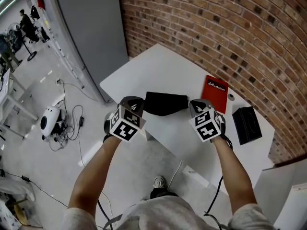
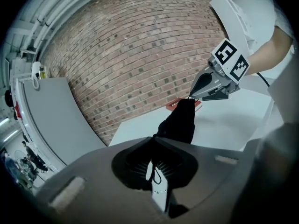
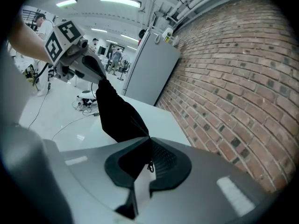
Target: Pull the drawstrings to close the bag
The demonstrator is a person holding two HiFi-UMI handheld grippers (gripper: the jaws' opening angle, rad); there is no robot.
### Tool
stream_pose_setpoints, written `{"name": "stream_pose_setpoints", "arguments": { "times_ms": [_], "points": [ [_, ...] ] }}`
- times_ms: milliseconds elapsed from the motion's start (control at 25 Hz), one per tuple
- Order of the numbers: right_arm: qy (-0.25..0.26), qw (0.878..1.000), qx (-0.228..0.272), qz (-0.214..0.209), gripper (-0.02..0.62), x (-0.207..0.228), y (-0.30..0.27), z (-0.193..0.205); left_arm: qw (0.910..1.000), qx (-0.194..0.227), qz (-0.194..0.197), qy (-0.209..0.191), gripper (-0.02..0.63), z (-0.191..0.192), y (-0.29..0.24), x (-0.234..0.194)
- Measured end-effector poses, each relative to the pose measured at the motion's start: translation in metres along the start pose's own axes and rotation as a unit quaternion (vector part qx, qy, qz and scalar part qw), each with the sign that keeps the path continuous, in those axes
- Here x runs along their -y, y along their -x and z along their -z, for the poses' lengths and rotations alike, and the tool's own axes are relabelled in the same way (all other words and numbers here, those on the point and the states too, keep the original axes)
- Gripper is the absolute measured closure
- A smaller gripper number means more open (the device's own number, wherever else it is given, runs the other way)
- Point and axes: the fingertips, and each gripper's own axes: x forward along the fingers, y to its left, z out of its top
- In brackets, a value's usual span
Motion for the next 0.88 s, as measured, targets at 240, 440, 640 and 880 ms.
{"name": "stream_pose_setpoints", "arguments": {
  "times_ms": [240,440,640,880],
  "points": [
    [0.004,0.999,0.032,0.017,0.584,0.027,-0.003,-0.024,0.9996,0.011,-0.025,-0.006,0.600,-0.024,-0.002,-0.021],
    [0.001,0.998,0.054,0.032,0.584,0.047,-0.007,-0.038,0.9988,0.020,-0.044,-0.010,0.600,-0.043,-0.007,-0.037],
    [-0.007,0.995,0.080,0.052,0.584,0.065,-0.007,-0.054,0.9970,0.037,-0.068,-0.002,0.600,-0.063,-0.008,-0.053],
    [-0.014,0.991,0.104,0.084,0.584,0.086,-0.004,-0.074,0.9944,0.064,-0.081,0.023,0.600,-0.086,-0.008,-0.072]
  ]
}}
